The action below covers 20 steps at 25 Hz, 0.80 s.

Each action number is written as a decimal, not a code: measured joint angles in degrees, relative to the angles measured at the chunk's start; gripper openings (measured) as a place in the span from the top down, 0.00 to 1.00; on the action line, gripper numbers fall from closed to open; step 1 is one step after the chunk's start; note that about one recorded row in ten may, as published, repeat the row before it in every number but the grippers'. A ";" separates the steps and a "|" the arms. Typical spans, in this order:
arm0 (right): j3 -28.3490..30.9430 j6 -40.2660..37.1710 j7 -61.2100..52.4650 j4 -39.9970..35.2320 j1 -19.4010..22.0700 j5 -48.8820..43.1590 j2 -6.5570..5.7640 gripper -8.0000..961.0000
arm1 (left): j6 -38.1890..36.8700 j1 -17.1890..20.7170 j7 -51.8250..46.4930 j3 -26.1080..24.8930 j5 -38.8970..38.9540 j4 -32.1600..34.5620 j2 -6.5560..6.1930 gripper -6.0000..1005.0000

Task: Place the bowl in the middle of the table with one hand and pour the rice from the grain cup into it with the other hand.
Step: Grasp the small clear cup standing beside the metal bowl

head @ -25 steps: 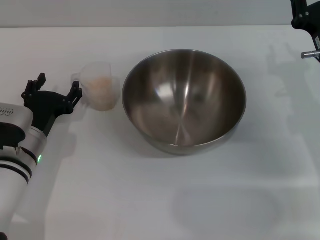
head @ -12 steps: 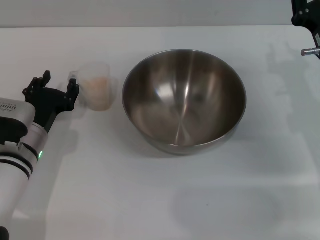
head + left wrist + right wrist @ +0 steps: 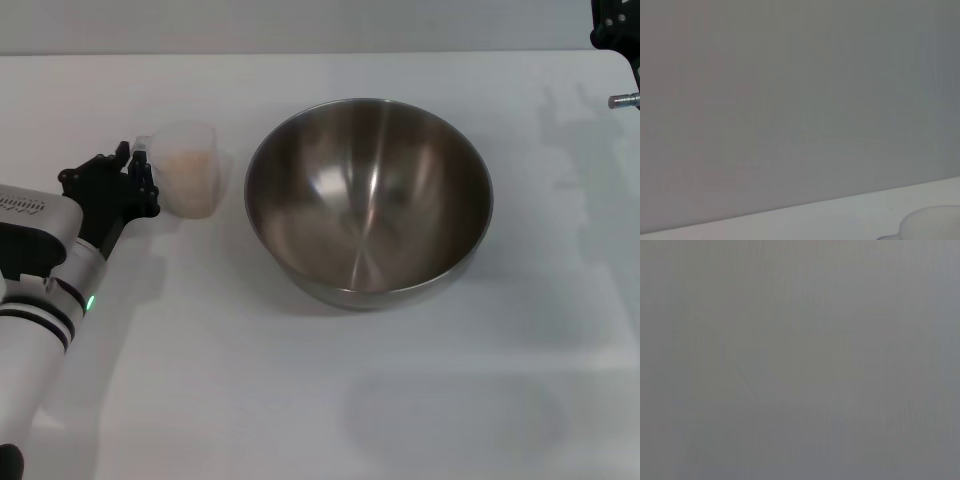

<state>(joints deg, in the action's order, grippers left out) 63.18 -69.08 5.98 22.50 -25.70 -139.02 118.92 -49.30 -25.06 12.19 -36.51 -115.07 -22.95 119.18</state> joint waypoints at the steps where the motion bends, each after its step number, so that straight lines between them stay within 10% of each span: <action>1: 0.00 0.00 0.00 0.00 0.00 0.00 0.00 0.57 | 0.17 -0.15 -0.07 0.14 0.00 -0.03 0.00 0.69; 8: 0.01 0.00 0.00 -0.12 0.26 -0.03 0.00 0.57 | 0.96 -0.62 -1.00 0.39 -0.02 -0.66 0.00 0.97; 20: 0.02 -0.08 0.00 -1.51 -0.15 -0.01 0.00 0.57 | -13.68 -0.11 8.87 0.16 -0.28 -1.67 0.00 0.98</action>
<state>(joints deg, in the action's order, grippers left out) 63.19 -69.16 5.98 20.99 -25.85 -139.03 118.92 -62.98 -25.17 21.06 -36.35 -115.35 -24.62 119.18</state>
